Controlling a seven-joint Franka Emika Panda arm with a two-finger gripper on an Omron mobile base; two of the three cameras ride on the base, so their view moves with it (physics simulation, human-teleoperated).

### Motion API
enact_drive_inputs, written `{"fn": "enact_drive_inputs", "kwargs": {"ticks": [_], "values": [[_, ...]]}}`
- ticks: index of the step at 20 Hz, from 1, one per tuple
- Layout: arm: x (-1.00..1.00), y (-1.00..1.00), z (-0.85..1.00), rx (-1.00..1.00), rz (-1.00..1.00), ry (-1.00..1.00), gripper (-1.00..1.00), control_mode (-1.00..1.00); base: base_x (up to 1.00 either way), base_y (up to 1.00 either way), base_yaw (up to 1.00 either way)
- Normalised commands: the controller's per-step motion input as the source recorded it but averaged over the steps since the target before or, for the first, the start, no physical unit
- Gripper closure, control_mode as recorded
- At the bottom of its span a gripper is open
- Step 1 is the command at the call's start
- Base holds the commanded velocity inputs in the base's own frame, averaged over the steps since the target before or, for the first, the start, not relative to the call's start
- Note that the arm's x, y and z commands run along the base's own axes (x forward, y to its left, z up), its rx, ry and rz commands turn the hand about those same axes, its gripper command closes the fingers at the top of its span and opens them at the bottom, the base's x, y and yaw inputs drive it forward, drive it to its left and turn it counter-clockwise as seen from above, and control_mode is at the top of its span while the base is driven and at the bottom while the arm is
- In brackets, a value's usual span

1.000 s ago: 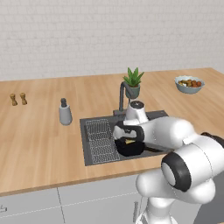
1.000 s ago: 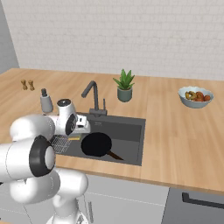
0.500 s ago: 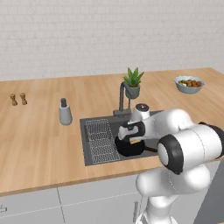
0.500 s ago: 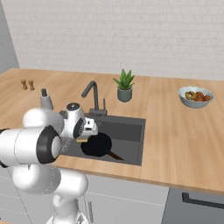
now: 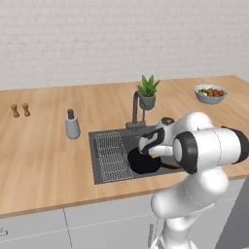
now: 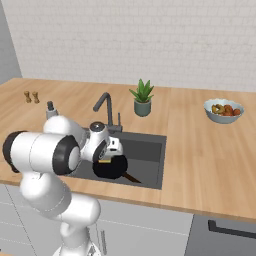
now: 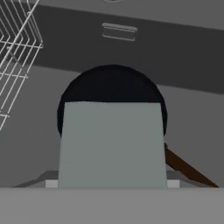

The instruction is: Pick the pan and sponge and place them into the sink. Then turn on the water.

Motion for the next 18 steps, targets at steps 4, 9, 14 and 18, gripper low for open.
{"fn": "enact_drive_inputs", "kwargs": {"ticks": [4, 9, 14, 18], "values": [[0.19, -0.06, -0.17, 0.00, 0.00, 0.00, 1.00, -1.00, 0.00, 0.00, 0.00], [0.17, -0.02, -0.27, 0.00, 0.00, 0.00, 1.00, -1.00, 0.00, 0.00, 0.00], [0.13, -0.08, -0.41, 0.00, 0.00, -0.03, 1.00, -1.00, 0.00, 0.00, 0.00], [0.01, -0.19, -0.53, 0.00, 0.00, -0.08, 1.00, -1.00, 0.00, 0.00, 0.00]]}}
